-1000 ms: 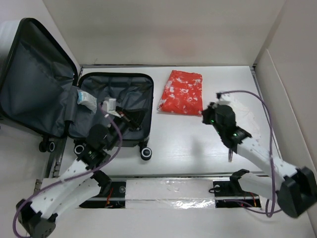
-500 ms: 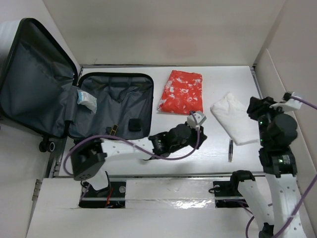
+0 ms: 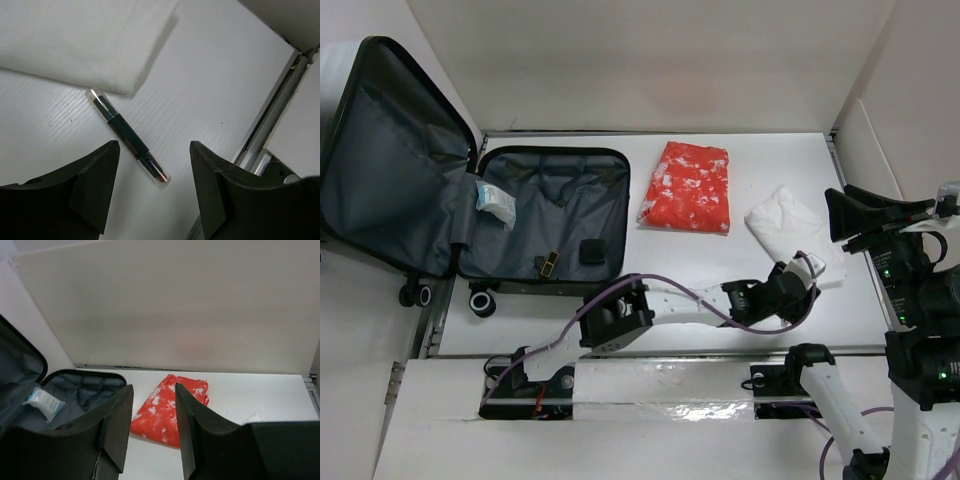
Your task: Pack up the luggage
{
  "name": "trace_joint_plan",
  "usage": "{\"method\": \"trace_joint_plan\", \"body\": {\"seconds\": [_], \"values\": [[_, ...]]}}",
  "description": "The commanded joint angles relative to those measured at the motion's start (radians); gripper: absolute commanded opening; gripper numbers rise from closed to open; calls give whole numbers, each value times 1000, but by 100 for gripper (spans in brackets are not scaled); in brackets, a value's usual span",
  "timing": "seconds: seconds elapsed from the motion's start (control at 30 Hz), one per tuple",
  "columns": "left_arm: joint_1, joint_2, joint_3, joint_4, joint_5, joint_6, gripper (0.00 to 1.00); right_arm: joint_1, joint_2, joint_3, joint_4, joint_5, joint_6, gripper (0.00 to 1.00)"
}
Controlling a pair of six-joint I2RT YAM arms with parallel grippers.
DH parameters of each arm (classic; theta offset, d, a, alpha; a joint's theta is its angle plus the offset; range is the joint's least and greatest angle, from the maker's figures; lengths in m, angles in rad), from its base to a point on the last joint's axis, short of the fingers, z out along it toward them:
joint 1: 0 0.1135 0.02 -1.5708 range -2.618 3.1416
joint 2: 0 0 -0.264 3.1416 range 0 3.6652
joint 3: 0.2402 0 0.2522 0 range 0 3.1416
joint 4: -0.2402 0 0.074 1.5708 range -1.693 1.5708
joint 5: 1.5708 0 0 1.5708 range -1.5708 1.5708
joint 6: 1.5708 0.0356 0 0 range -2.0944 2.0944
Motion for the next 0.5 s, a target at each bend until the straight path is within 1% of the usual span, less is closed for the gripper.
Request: {"method": "trace_joint_plan", "body": {"seconds": [0.0,0.1,0.23,0.33,0.47], "values": [[-1,82,173,-113,-40,14,56,-6,7,46,-86,-84,-40,45],[-12,163,273,-185,-92,-1,56,-6,8,58,-117,-102,-54,45],[-21,192,280,-193,-154,-21,55,-6,-4,52,-128,-112,-66,45],[-21,200,267,-178,-165,-18,54,-6,-15,40,-131,-107,-71,45],[-21,267,328,-227,-153,-7,53,-6,-22,30,-129,-107,-71,45]]}}
